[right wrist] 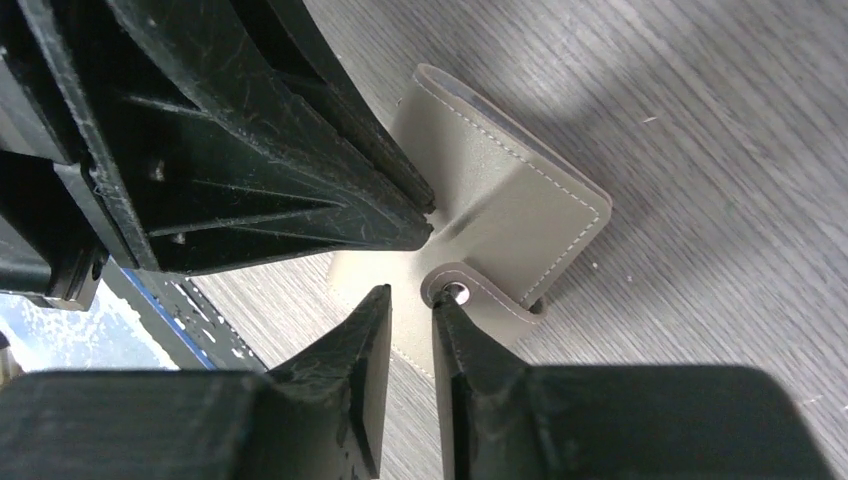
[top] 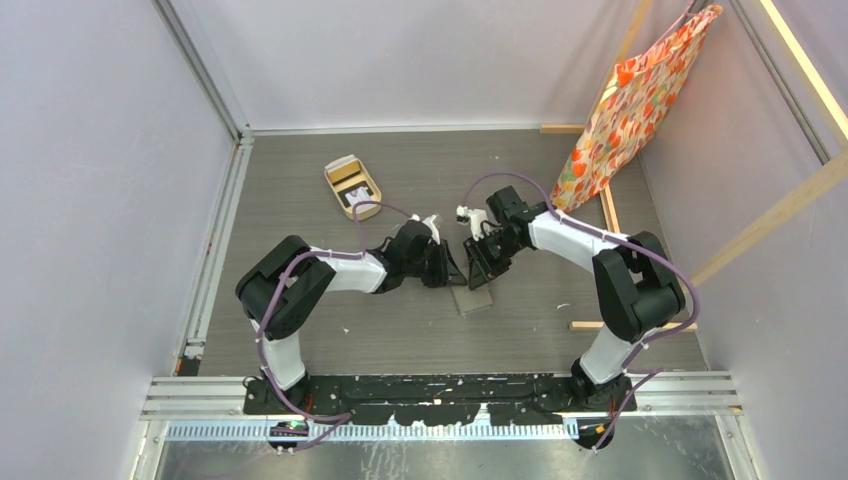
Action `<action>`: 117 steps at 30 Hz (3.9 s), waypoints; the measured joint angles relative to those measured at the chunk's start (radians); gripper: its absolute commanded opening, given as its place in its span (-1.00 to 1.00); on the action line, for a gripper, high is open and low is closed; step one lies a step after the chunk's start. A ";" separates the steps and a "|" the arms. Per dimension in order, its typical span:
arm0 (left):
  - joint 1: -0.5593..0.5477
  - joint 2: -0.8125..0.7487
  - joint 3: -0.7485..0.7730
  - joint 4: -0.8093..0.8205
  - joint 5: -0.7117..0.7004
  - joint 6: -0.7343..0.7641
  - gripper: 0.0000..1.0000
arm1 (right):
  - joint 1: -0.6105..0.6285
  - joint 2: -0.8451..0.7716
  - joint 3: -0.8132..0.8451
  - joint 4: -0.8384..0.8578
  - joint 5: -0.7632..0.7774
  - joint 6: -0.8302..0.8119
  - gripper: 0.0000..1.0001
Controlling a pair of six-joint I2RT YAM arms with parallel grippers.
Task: Put the credit cards into the card holder
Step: Close the card holder at the center of the board.
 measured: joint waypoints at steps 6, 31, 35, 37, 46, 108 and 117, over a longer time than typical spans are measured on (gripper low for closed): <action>0.000 0.000 -0.011 0.023 0.001 0.000 -0.74 | -0.003 0.011 0.019 -0.018 -0.035 0.001 -0.34; 0.000 0.000 -0.027 0.057 0.007 0.002 -0.74 | -0.002 -0.071 0.065 -0.070 0.072 -0.075 -0.36; 0.000 0.000 -0.027 0.057 0.007 0.002 -0.74 | 0.037 -0.071 0.054 -0.050 0.143 -0.058 -0.35; 0.000 0.000 -0.027 0.057 0.007 0.002 -0.74 | 0.043 -0.070 0.050 -0.049 0.172 -0.055 -0.34; 0.000 0.000 -0.027 0.057 0.006 0.002 -0.75 | 0.056 -0.056 0.050 -0.046 0.260 -0.039 -0.32; 0.000 -0.209 -0.072 0.029 -0.013 0.077 -0.44 | -0.047 -0.047 0.050 -0.123 0.074 -0.103 -0.98; 0.043 -0.303 -0.109 -0.064 -0.043 0.209 -0.01 | -0.084 -0.091 0.051 -0.128 0.072 -0.130 -0.74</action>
